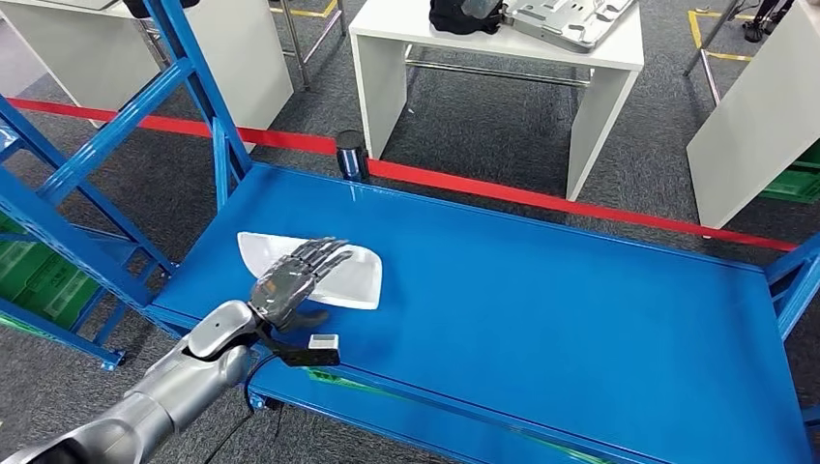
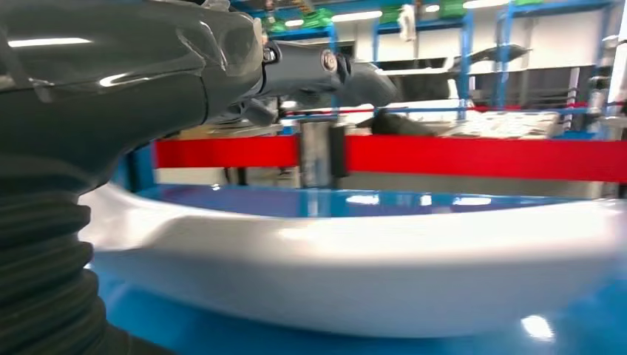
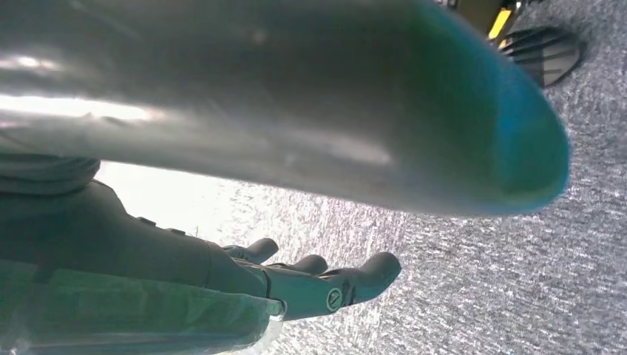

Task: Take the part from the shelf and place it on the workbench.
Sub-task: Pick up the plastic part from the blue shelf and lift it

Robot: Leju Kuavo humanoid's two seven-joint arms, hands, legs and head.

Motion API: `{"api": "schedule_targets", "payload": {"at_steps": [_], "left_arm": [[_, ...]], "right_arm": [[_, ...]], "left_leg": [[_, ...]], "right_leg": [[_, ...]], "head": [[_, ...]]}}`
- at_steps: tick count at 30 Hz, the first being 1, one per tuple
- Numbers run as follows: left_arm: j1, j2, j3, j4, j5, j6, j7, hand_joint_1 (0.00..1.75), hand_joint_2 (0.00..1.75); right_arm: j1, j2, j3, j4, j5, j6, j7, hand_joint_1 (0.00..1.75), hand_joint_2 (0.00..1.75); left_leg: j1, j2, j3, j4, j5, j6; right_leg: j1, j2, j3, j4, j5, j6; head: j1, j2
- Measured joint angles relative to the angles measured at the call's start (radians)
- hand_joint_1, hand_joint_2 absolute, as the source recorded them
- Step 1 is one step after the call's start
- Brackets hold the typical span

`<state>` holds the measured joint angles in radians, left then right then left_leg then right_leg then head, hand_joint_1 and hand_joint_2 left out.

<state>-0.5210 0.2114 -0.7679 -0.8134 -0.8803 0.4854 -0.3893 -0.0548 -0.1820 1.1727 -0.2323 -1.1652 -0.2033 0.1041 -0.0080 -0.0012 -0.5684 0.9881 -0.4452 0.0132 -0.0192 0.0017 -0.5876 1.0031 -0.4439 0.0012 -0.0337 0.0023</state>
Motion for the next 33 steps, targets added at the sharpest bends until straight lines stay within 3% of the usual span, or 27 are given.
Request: {"api": "schedule_targets", "payload": {"at_steps": [2, 3, 5, 7, 8, 9, 10, 12, 15, 17, 19, 21, 22, 23, 24, 26, 28, 30, 32, 33], "left_arm": [[-0.015, -0.006, -0.016, 0.007, 0.012, -0.007, -0.012, 0.00, 1.75], [-0.022, -0.008, -0.023, 0.010, 0.019, -0.011, -0.016, 0.00, 1.75], [-0.034, -0.012, -0.034, 0.017, 0.028, -0.015, -0.019, 0.00, 1.75], [-0.037, -0.015, -0.044, 0.024, 0.031, -0.017, -0.020, 0.00, 1.75], [-0.038, -0.016, -0.048, 0.026, 0.031, -0.017, -0.020, 0.00, 1.75], [-0.039, -0.017, -0.051, 0.028, 0.032, -0.017, -0.021, 0.00, 1.75], [-0.043, -0.018, -0.054, 0.030, 0.032, -0.017, -0.021, 0.00, 1.75], [-0.052, -0.019, -0.058, 0.032, 0.033, -0.017, -0.021, 0.00, 1.75], [-0.061, -0.020, -0.062, 0.035, 0.033, -0.017, -0.021, 0.00, 1.75], [-0.062, -0.021, -0.064, 0.036, 0.033, -0.016, -0.021, 0.00, 1.75], [-0.066, -0.026, -0.066, 0.038, 0.034, -0.016, -0.021, 0.00, 1.75], [-0.067, -0.029, -0.070, 0.040, 0.038, -0.017, -0.024, 0.00, 1.75], [-0.066, -0.031, -0.073, 0.041, 0.045, -0.020, -0.027, 0.00, 1.75], [-0.066, -0.033, -0.076, 0.043, 0.055, -0.026, -0.030, 0.00, 1.75], [-0.066, -0.035, -0.080, 0.043, 0.069, -0.034, -0.033, 0.00, 1.75], [-0.070, -0.041, -0.085, 0.044, 0.099, -0.057, -0.038, 0.00, 1.75], [-0.080, -0.046, -0.092, 0.044, 0.119, -0.076, -0.042, 0.00, 1.75], [-0.089, -0.051, -0.101, 0.044, 0.125, -0.087, -0.043, 0.87, 1.75], [-0.097, -0.055, -0.111, 0.044, 0.125, -0.094, -0.041, 1.75, 1.75], [-0.102, -0.056, -0.117, 0.044, 0.125, -0.098, -0.039, 1.74, 1.75]], "right_arm": [[0.000, -0.001, 0.000, 0.000, -0.002, 0.000, -0.004, 0.00, 0.00], [0.000, -0.001, 0.000, 0.000, -0.002, -0.001, -0.006, 0.00, 0.00], [0.000, -0.002, 0.000, 0.000, -0.003, -0.001, -0.007, 0.00, 0.00], [0.000, -0.003, 0.000, 0.000, -0.003, -0.001, -0.007, 0.00, 0.00], [0.000, -0.003, 0.000, 0.000, -0.003, -0.001, -0.007, 0.00, 0.00], [0.000, -0.003, 0.000, 0.000, -0.003, -0.001, -0.007, 0.00, 0.00], [-0.001, -0.002, 0.000, 0.000, -0.003, -0.001, -0.007, 0.00, 0.00], [-0.003, 0.003, 0.000, 0.000, -0.003, -0.001, -0.008, 0.00, 0.00], [-0.004, 0.005, 0.000, 0.000, -0.003, -0.002, -0.008, 0.00, 0.00], [-0.004, 0.005, 0.000, 0.000, -0.003, -0.002, -0.008, 0.00, 0.00], [-0.005, 0.003, 0.000, 0.000, -0.003, -0.002, -0.009, 0.00, 0.00], [-0.005, 0.001, 0.000, 0.001, -0.003, -0.003, -0.009, 0.00, 0.00], [-0.004, 0.001, 0.000, 0.001, -0.004, -0.003, -0.009, 0.00, 0.00], [-0.004, 0.000, 0.000, 0.001, -0.004, -0.004, -0.009, 0.00, 0.00], [-0.005, 0.000, 0.000, 0.001, -0.004, -0.004, -0.009, 0.00, 0.00], [-0.006, -0.001, 0.000, 0.002, -0.006, -0.004, -0.009, 0.00, 0.00], [-0.007, -0.002, 0.000, 0.002, -0.008, -0.004, -0.009, 0.00, 0.00], [-0.006, -0.003, 0.000, 0.003, -0.010, -0.004, -0.012, 0.00, 0.00], [-0.006, -0.003, -0.001, 0.003, -0.014, -0.004, -0.014, 0.00, 0.00], [-0.006, -0.003, -0.001, 0.004, -0.016, -0.004, -0.015, 0.00, 0.00]], "left_leg": [[0.004, 0.000, -0.013, 0.025, -0.018, -0.009], [0.006, 0.000, -0.031, 0.065, -0.042, -0.015], [0.010, 0.001, -0.096, 0.202, -0.107, -0.025], [0.012, 0.001, -0.147, 0.305, -0.136, -0.027], [0.012, 0.000, -0.147, 0.299, -0.122, -0.024], [0.010, 0.000, -0.124, 0.250, -0.091, -0.017], [0.007, 0.000, -0.088, 0.175, -0.053, -0.006], [-0.003, 0.002, -0.024, 0.046, -0.009, 0.018], [-0.014, 0.008, -0.007, 0.003, -0.004, 0.032], [-0.009, 0.010, 0.008, -0.021, 0.010, 0.035], [-0.003, 0.012, 0.020, -0.042, 0.025, 0.038], [-0.004, 0.011, 0.017, -0.044, 0.028, 0.041], [-0.004, 0.011, 0.015, -0.043, 0.027, 0.040], [-0.003, 0.011, 0.014, -0.040, 0.026, 0.039], [-0.002, 0.010, 0.014, -0.036, 0.024, 0.036], [-0.001, 0.009, 0.010, -0.021, 0.015, 0.025], [-0.004, 0.008, 0.001, -0.002, 0.005, 0.013], [-0.004, 0.007, -0.005, 0.005, 0.002, 0.005], [0.001, 0.006, -0.013, 0.016, -0.007, -0.005], [0.003, 0.006, -0.025, 0.044, -0.025, -0.011]], "right_leg": [[-0.004, 0.002, 0.001, -0.002, 0.002, -0.009], [-0.007, 0.002, 0.001, -0.002, 0.003, -0.013], [-0.005, 0.003, 0.001, -0.002, 0.003, -0.017], [-0.003, 0.003, 0.001, -0.002, 0.003, -0.017], [-0.001, 0.004, 0.001, -0.002, 0.003, -0.017], [0.002, 0.005, 0.003, -0.002, 0.003, -0.017], [0.004, 0.006, 0.004, -0.002, 0.003, -0.017], [0.007, 0.007, 0.004, -0.003, 0.003, -0.015], [0.005, 0.005, 0.002, -0.007, 0.007, -0.007], [0.008, 0.004, -0.005, 0.005, -0.001, -0.003], [0.009, 0.002, -0.046, 0.090, -0.042, -0.005], [0.006, 0.002, -0.109, 0.223, -0.092, -0.005], [0.003, 0.002, -0.130, 0.264, -0.103, 0.001], [-0.001, 0.002, -0.134, 0.269, -0.098, 0.010], [-0.005, 0.001, -0.117, 0.233, -0.078, 0.021], [-0.013, -0.003, -0.049, 0.097, -0.028, 0.040], [-0.014, -0.003, -0.008, 0.014, -0.003, 0.032], [-0.009, 0.000, -0.006, 0.007, -0.001, 0.013], [-0.011, 0.000, -0.005, 0.005, 0.001, 0.001], [-0.014, 0.000, -0.004, 0.004, 0.003, -0.004]], "head": [[-0.001, 0.000], [-0.001, 0.000], [-0.002, 0.000], [-0.002, 0.000], [-0.002, 0.000], [-0.003, 0.000], [-0.003, 0.000], [0.000, 0.000], [0.001, 0.000], [0.002, 0.000], [0.003, 0.000], [0.004, 0.000], [0.004, 0.000], [0.004, 0.000], [0.004, 0.000], [0.004, 0.000], [0.003, 0.000], [0.003, 0.000], [0.002, 0.000], [0.000, 0.000]]}}
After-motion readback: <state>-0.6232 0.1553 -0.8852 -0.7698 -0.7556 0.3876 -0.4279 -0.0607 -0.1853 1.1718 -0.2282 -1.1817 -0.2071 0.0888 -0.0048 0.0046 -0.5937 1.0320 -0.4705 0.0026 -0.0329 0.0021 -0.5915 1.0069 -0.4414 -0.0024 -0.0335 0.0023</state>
